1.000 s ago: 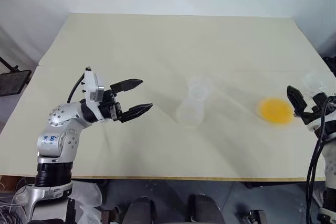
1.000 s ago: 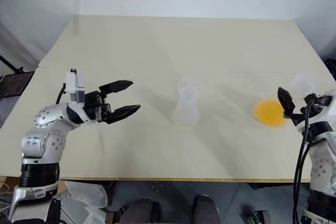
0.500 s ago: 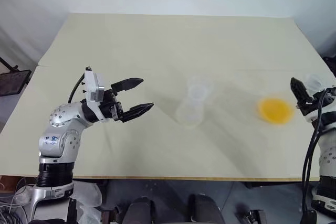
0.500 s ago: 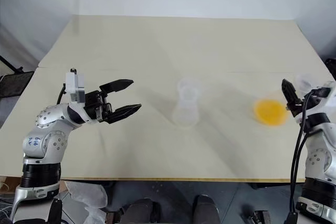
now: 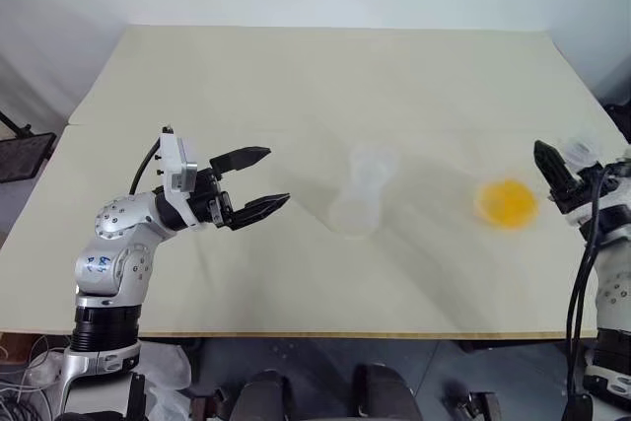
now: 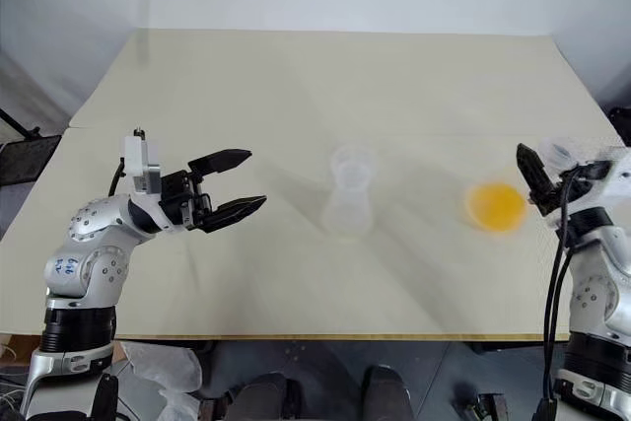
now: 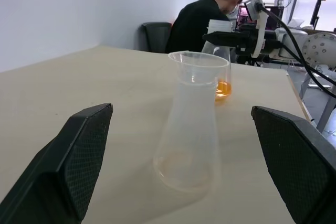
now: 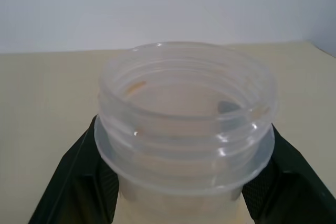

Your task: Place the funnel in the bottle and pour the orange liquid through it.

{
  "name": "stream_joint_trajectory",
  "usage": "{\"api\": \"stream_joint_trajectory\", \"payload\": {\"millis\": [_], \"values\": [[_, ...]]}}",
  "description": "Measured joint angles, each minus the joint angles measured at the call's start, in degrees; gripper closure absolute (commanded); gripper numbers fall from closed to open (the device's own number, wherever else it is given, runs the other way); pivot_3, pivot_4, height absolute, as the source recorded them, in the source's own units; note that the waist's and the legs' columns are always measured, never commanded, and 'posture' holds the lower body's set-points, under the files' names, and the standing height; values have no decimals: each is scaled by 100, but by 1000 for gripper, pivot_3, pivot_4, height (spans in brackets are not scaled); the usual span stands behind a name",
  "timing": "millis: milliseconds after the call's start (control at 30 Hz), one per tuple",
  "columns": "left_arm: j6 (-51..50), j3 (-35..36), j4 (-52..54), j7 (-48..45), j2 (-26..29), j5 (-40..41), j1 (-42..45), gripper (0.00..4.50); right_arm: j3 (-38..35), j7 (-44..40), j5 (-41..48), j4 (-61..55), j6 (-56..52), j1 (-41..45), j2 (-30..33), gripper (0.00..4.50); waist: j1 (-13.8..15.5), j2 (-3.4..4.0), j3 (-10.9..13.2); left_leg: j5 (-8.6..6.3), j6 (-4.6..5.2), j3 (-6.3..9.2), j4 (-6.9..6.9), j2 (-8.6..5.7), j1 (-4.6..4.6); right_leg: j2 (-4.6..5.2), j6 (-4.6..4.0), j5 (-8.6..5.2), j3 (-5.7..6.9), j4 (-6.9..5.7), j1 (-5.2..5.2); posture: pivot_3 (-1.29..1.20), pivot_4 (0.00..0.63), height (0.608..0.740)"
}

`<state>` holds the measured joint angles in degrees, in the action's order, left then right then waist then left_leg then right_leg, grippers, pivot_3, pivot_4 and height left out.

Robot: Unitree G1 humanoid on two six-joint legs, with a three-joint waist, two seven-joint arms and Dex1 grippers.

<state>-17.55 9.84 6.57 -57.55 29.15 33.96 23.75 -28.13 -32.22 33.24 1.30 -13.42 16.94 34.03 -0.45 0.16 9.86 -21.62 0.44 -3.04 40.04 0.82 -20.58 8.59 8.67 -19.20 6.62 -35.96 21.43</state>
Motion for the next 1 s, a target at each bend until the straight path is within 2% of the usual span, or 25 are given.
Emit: {"api": "stream_joint_trajectory", "payload": {"millis": [233,467,800,1000], "values": [[105,-4,0,78,-20,-3,-11,0,1008,-64,-632,-959,57,790,253,2034,15,1,1,0,0,6,-1,0,-2,0,0,0,5,1,1,0,150,740],[141,-97,-1,161,-120,-15,-29,0,2317,-22,-1656,-1483,-546,1497,734,2034,37,1,2,0,0,30,10,-6,-38,4,0,0,36,5,10,0,150,740],[186,-226,-2,202,-220,-25,-43,0,2826,-9,-3291,-1429,722,1510,979,2034,16,0,2,0,0,25,12,-5,-51,5,0,0,53,11,12,0,150,740],[192,-390,-3,156,-257,-33,-51,0,3057,-35,-3832,-1260,1663,1510,979,2034,4,0,2,0,0,26,12,-5,-51,5,0,0,53,10,12,0,150,740]]}}
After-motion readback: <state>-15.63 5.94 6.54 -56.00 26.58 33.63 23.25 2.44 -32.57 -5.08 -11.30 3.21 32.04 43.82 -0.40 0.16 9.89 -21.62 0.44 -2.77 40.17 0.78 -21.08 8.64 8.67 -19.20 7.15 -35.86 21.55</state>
